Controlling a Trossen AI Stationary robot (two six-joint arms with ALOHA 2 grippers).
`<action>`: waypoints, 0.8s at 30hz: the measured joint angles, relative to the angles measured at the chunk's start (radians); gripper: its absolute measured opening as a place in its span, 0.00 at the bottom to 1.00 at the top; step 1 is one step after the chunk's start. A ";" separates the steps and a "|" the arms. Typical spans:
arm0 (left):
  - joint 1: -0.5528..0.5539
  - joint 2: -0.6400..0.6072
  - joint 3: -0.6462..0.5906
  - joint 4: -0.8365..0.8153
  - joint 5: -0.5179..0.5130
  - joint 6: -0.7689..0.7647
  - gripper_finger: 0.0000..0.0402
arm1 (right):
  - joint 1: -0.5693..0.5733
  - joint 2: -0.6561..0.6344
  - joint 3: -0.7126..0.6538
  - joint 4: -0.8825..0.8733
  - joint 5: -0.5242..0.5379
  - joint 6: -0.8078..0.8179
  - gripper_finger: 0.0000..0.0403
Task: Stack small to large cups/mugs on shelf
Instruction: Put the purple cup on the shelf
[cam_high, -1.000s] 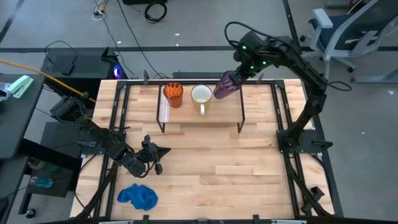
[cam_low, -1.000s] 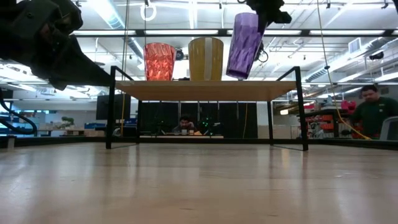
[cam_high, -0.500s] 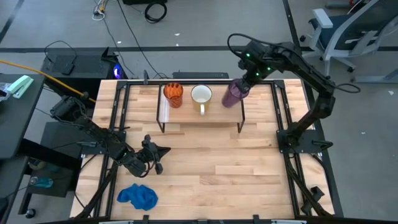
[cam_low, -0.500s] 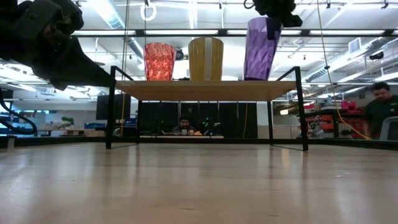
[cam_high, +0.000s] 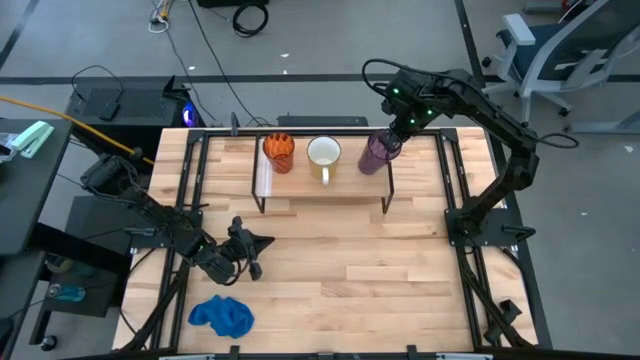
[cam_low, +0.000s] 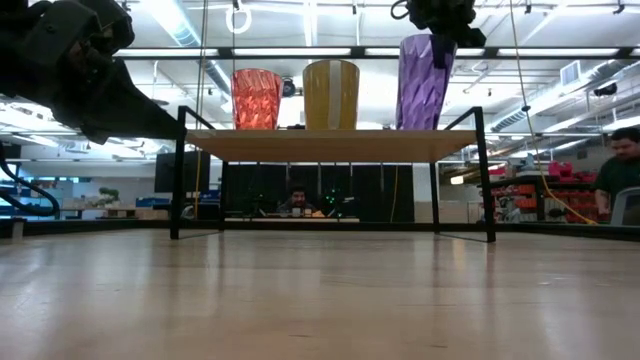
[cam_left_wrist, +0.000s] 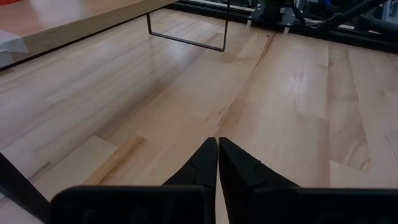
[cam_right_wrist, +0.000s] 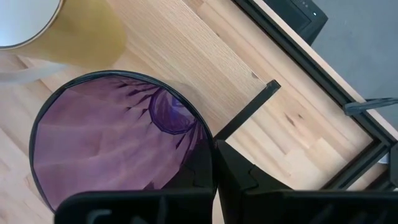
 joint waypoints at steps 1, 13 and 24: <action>0.000 0.000 0.000 0.000 0.000 0.000 0.06 | 0.000 0.000 0.000 0.000 0.000 -0.004 0.01; 0.000 0.000 0.000 0.000 0.000 0.004 0.03 | 0.016 0.000 0.001 0.000 0.001 -0.031 0.02; 0.000 0.000 0.000 0.000 0.000 0.003 0.03 | 0.048 0.002 0.001 0.053 -0.016 -0.036 0.02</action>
